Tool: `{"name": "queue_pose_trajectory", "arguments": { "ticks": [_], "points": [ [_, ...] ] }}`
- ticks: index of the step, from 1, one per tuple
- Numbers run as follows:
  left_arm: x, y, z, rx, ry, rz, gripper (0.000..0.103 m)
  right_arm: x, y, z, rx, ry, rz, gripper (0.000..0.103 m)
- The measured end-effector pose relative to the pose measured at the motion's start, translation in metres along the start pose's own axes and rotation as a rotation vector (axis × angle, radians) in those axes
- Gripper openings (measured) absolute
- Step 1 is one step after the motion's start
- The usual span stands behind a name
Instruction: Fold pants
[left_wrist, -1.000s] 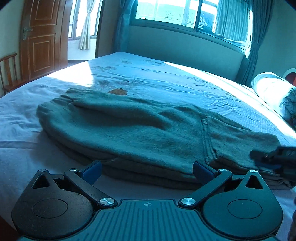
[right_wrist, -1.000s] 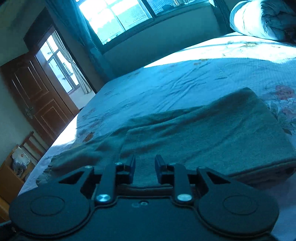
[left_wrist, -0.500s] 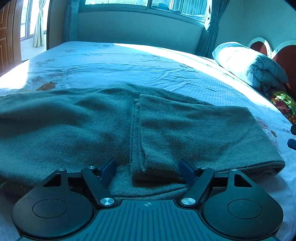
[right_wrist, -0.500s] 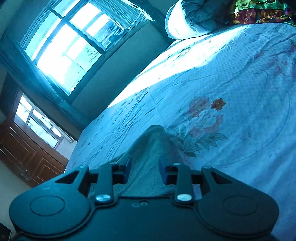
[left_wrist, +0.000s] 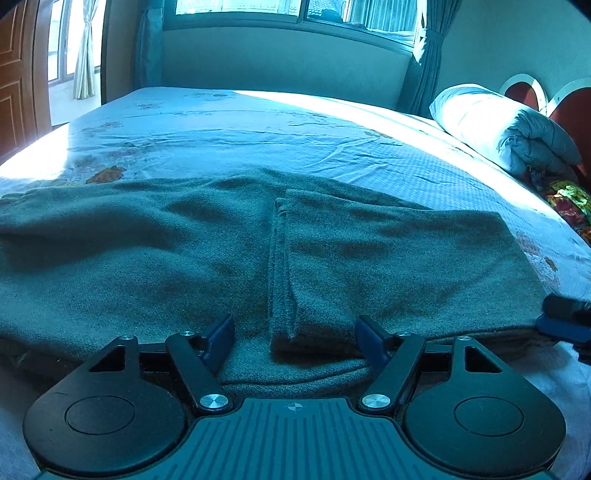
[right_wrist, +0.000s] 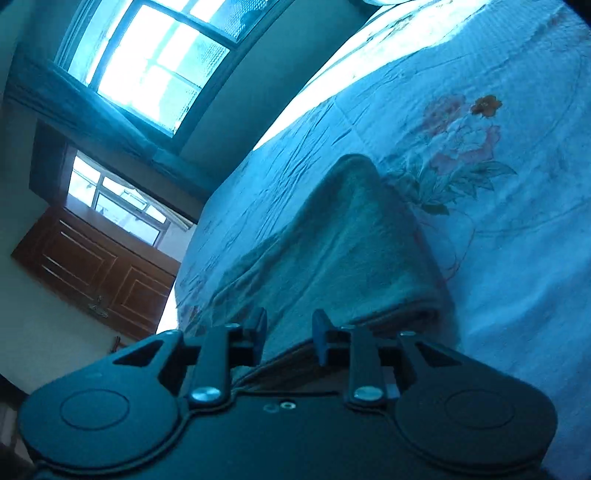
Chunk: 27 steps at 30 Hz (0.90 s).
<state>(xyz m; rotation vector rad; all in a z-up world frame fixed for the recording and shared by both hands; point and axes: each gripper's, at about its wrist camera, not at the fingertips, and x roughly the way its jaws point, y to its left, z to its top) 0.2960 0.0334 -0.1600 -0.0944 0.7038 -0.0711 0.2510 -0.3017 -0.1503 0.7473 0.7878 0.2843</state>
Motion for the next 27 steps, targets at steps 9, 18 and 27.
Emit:
{"name": "queue_pose_trajectory", "arguments": {
  "ticks": [9, 18, 27],
  "points": [
    [-0.005, 0.01, -0.002, 0.007, -0.006, -0.038, 0.076, -0.027, 0.002, -0.004, -0.038, 0.007, 0.0, 0.014],
    [-0.055, 0.061, -0.009, -0.069, -0.092, 0.026, 0.09, -0.04, -0.001, -0.007, -0.018, -0.039, -0.019, 0.023],
    [-0.083, 0.199, -0.028, -0.38, -0.124, 0.14, 0.103, -0.033, 0.008, -0.009, -0.016, -0.062, 0.017, 0.023]
  ]
}}
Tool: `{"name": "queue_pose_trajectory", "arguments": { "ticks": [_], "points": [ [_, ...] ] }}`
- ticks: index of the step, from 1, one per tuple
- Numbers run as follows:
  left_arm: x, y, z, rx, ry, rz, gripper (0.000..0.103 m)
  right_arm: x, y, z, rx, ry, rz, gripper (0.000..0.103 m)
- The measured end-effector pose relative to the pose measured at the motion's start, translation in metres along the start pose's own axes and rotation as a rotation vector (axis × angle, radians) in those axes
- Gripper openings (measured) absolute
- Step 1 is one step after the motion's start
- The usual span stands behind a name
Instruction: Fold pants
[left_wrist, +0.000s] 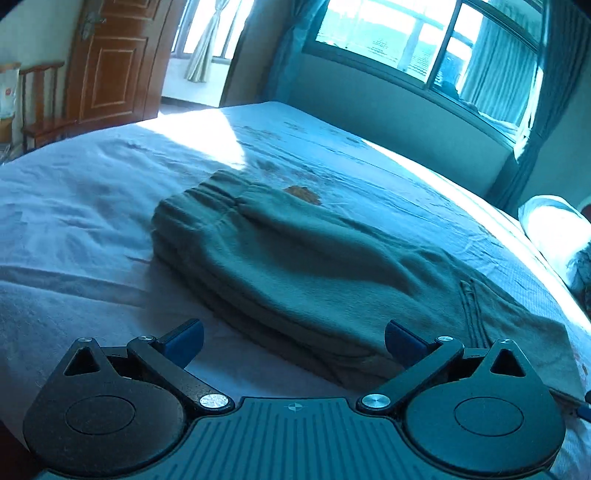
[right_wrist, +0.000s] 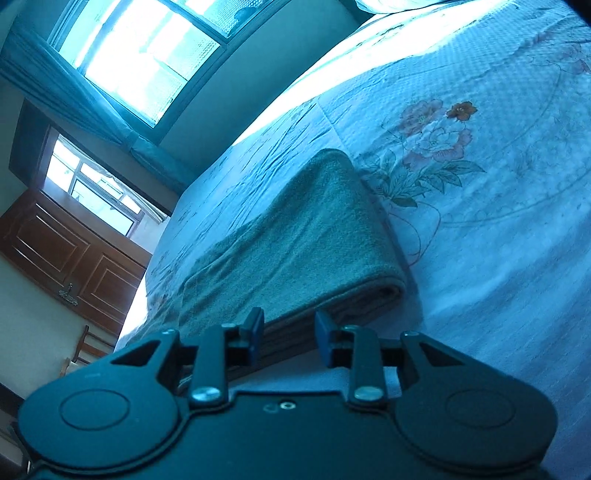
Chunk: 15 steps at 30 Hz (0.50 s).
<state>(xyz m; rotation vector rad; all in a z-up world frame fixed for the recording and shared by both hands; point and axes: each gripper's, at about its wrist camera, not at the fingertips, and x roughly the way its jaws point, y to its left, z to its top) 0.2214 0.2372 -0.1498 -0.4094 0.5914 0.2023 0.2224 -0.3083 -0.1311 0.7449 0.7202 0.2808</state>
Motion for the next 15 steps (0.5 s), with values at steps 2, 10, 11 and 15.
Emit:
{"name": "queue_pose_trajectory", "arguments": {
  "ticks": [2, 10, 11, 15],
  "points": [
    [0.022, 0.032, 0.01, -0.128, 0.033, -0.025, 0.103, 0.007, 0.008, -0.001, -0.028, 0.012, -0.009, 0.024],
    [0.097, 0.077, 0.04, -0.195, 0.025, -0.119, 0.103, 0.017, 0.034, -0.001, -0.078, 0.007, -0.044, 0.024],
    [0.101, 0.076, 0.041, -0.184, 0.031, -0.13, 0.09, 0.024, 0.042, -0.001, -0.094, 0.009, -0.048, 0.024],
    [0.097, 0.078, 0.043, -0.182, 0.029, -0.149, 0.037, 0.057, 0.094, -0.017, -0.295, 0.013, -0.074, 0.029]
  ]
}}
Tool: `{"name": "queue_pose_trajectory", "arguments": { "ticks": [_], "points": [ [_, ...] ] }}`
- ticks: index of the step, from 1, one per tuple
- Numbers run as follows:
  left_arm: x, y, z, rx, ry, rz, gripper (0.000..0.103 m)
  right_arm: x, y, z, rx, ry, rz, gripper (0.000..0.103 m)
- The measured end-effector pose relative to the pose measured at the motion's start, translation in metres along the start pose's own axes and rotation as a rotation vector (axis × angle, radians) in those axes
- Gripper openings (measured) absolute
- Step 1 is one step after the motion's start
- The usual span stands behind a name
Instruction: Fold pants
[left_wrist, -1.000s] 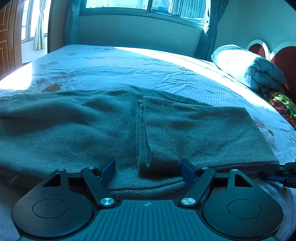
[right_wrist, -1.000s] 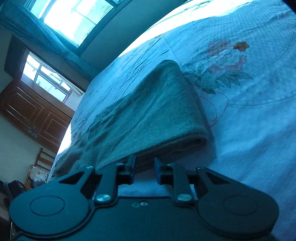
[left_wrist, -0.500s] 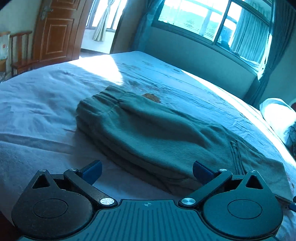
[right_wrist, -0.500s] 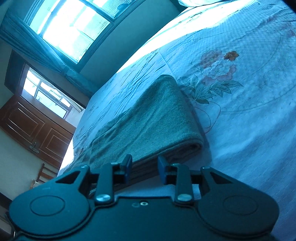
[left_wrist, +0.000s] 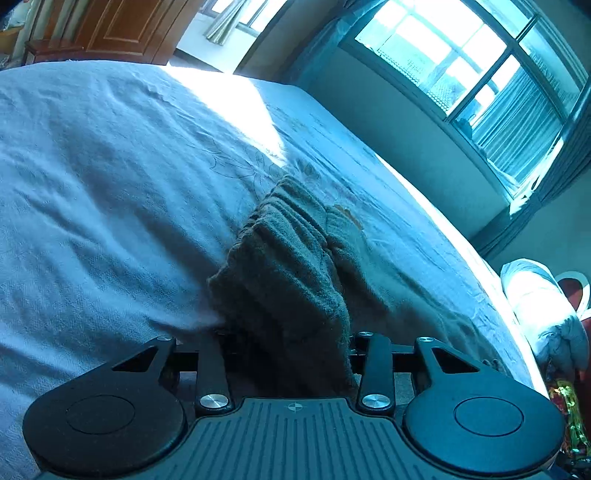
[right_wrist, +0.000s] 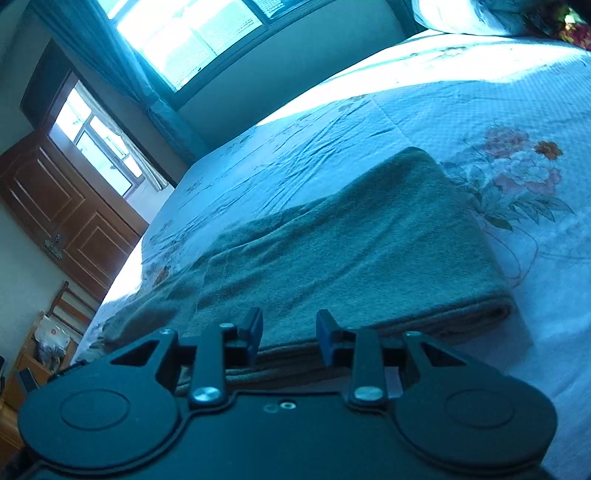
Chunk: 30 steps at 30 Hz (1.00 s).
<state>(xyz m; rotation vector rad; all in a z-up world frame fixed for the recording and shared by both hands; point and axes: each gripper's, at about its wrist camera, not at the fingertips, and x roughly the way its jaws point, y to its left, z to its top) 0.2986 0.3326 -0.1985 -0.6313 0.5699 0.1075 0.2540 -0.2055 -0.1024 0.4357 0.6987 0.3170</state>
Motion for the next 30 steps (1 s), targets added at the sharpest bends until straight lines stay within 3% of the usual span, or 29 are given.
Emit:
{"name": "queue_pose_trajectory", "arguments": {
  "ticks": [3, 6, 9, 11, 12, 14, 15, 16, 18, 24, 30],
  "points": [
    [-0.011, -0.012, -0.004, 0.081, -0.031, 0.013, 0.037, 0.019, 0.049, -0.013, -0.188, -0.039, -0.006, 0.064],
    [-0.012, -0.009, 0.0, 0.061, -0.024, 0.006, 0.037, 0.036, 0.082, -0.029, -0.335, -0.026, -0.013, 0.055],
    [-0.02, -0.01, 0.001, 0.082, -0.021, 0.003, 0.037, 0.068, 0.099, -0.057, -0.563, 0.06, -0.166, 0.054],
    [-0.024, -0.015, 0.003, 0.105, -0.023, 0.001, 0.037, 0.074, 0.107, -0.077, -0.705, 0.017, -0.23, 0.056],
    [-0.027, -0.019, 0.004, 0.125, -0.027, 0.005, 0.037, 0.074, 0.11, -0.078, -0.71, 0.019, -0.242, 0.056],
    [-0.032, -0.029, 0.007, 0.16, -0.045, 0.01, 0.037, 0.061, 0.11, -0.066, -0.652, 0.013, -0.209, 0.056],
    [-0.034, -0.034, 0.009, 0.171, -0.053, 0.011, 0.037, 0.045, 0.106, -0.058, -0.595, -0.048, -0.172, 0.057],
    [-0.038, -0.043, 0.012, 0.194, -0.067, 0.009, 0.037, 0.021, 0.098, -0.05, -0.528, -0.156, -0.127, 0.069],
    [-0.045, -0.061, 0.015, 0.232, -0.093, -0.001, 0.037, -0.009, 0.08, -0.037, -0.45, -0.251, -0.073, 0.089],
    [-0.062, -0.175, 0.008, 0.438, -0.164, -0.1, 0.037, -0.052, -0.01, 0.001, -0.142, -0.28, -0.106, 0.084],
    [-0.051, -0.317, -0.047, 0.636, -0.156, -0.247, 0.037, -0.087, -0.102, 0.01, 0.086, -0.315, -0.172, 0.083]
  ]
}}
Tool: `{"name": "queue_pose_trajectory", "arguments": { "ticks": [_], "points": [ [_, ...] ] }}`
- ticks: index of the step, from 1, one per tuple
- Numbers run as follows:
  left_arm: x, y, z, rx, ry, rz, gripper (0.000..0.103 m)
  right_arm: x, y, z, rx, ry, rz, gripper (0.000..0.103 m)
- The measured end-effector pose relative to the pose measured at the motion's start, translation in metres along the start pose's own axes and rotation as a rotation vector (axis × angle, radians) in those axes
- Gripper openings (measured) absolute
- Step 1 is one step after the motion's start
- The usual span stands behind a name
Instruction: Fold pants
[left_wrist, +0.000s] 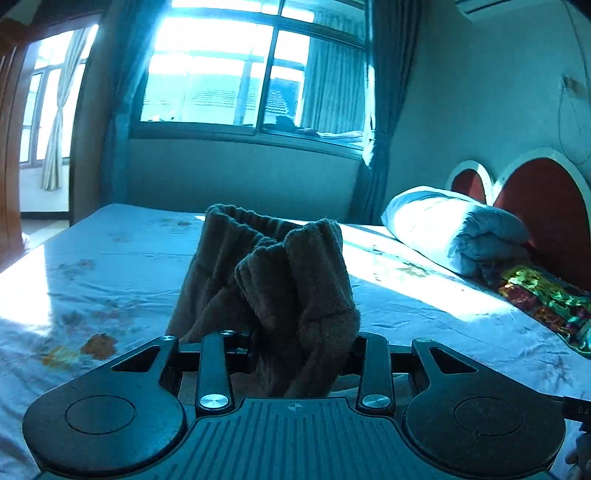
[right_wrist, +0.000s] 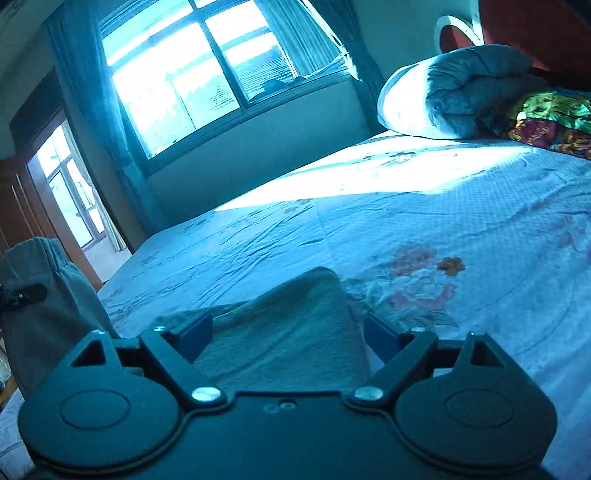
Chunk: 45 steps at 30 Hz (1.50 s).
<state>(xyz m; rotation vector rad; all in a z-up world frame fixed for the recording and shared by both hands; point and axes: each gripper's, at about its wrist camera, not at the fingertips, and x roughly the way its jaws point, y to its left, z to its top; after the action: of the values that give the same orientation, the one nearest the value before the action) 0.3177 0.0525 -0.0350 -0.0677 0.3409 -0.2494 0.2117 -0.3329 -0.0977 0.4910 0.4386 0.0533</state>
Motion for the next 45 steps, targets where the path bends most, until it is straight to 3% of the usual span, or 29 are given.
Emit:
{"name": "queue_pose_trajectory", "arguments": {
  "ticks": [3, 4, 5, 7, 10, 14, 20, 25, 27, 30, 32, 34, 36, 41, 43, 45],
  "points": [
    [0.027, -0.067, -0.006, 0.046, 0.084, -0.114, 0.04, -0.008, -0.04, 0.007, 0.1, -0.024, -0.032, 0.084],
    [0.031, -0.091, -0.015, 0.036, 0.129, -0.17, 0.047, -0.009, -0.053, 0.009, 0.131, -0.028, -0.042, 0.084],
    [0.032, -0.104, -0.026, 0.014, 0.145, -0.234, 0.064, -0.009, -0.064, 0.011, 0.163, -0.029, -0.048, 0.084],
    [0.025, -0.117, -0.048, -0.006, 0.149, -0.294, 0.076, -0.01, -0.083, 0.014, 0.239, -0.018, -0.026, 0.084],
    [0.003, -0.104, -0.072, -0.048, 0.177, -0.246, 0.082, -0.006, -0.092, 0.014, 0.314, 0.006, 0.076, 0.084],
    [-0.032, -0.044, -0.084, -0.119, 0.183, -0.143, 0.082, 0.015, -0.073, 0.004, 0.403, 0.15, 0.301, 0.082],
    [-0.082, 0.02, -0.117, -0.136, 0.241, -0.025, 0.082, 0.033, -0.053, -0.01, 0.432, 0.274, 0.285, 0.079],
    [-0.08, 0.037, -0.137, -0.147, 0.288, 0.002, 0.082, 0.048, -0.038, -0.016, 0.42, 0.318, 0.25, 0.076],
    [-0.071, 0.037, -0.139, -0.142, 0.293, 0.02, 0.082, 0.055, -0.029, -0.014, 0.4, 0.337, 0.261, 0.072],
    [-0.057, 0.041, -0.14, -0.163, 0.307, 0.048, 0.082, 0.071, -0.021, -0.017, 0.364, 0.38, 0.227, 0.056],
    [-0.047, 0.043, -0.14, -0.17, 0.315, 0.065, 0.082, 0.078, -0.021, -0.018, 0.381, 0.398, 0.21, 0.052],
    [-0.042, 0.047, -0.139, -0.186, 0.315, 0.084, 0.082, 0.078, -0.012, -0.012, 0.341, 0.398, 0.215, 0.029],
    [-0.038, 0.051, -0.139, -0.208, 0.315, 0.1, 0.082, 0.071, 0.006, 0.004, 0.263, 0.367, 0.239, 0.023],
    [-0.04, 0.048, -0.136, -0.221, 0.276, 0.084, 0.082, 0.045, 0.04, 0.048, 0.162, 0.232, 0.367, 0.022],
    [-0.041, 0.047, -0.134, -0.221, 0.269, 0.082, 0.082, 0.04, 0.032, 0.049, 0.157, 0.184, 0.341, 0.022],
    [-0.041, 0.045, -0.133, -0.22, 0.27, 0.065, 0.082, 0.058, 0.003, 0.034, 0.228, 0.216, 0.247, 0.022]
  ]
}}
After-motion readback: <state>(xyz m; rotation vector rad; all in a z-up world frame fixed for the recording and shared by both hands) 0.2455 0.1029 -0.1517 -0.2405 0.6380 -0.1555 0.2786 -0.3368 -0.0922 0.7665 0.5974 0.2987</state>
